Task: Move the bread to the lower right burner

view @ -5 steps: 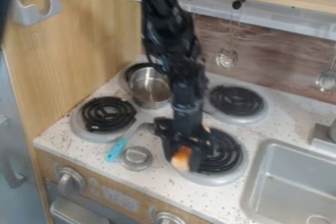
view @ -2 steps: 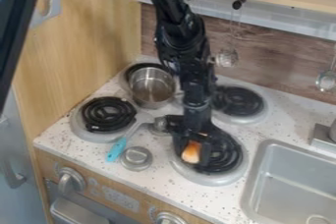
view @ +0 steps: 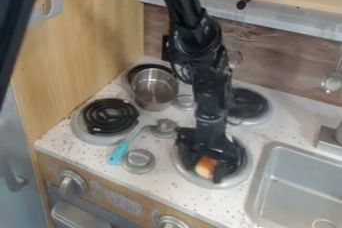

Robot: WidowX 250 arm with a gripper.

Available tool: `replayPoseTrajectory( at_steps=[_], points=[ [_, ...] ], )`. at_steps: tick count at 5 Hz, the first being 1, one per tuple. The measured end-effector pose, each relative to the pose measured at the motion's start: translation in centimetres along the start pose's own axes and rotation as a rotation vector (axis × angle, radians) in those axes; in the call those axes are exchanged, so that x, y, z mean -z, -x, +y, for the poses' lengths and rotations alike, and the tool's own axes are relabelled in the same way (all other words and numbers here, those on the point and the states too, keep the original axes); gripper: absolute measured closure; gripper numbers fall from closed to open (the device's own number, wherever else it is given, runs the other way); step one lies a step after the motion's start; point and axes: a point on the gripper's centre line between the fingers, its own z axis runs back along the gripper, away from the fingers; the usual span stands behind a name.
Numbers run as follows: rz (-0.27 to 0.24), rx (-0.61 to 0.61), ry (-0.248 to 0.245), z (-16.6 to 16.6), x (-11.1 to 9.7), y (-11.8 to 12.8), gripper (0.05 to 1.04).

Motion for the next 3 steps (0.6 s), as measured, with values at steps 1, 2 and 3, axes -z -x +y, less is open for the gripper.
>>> replayPoseTrajectory(
  at_steps=[1,2,3],
  points=[
    [-0.062,-0.038,-0.036,0.4,-3.5,-0.3,0.072],
    [-0.078,-0.071,-0.053,0.7,-5.5,0.3,0.080],
    [-0.064,-0.078,-0.062,0.8,-5.9,0.8,0.085]
  ],
)
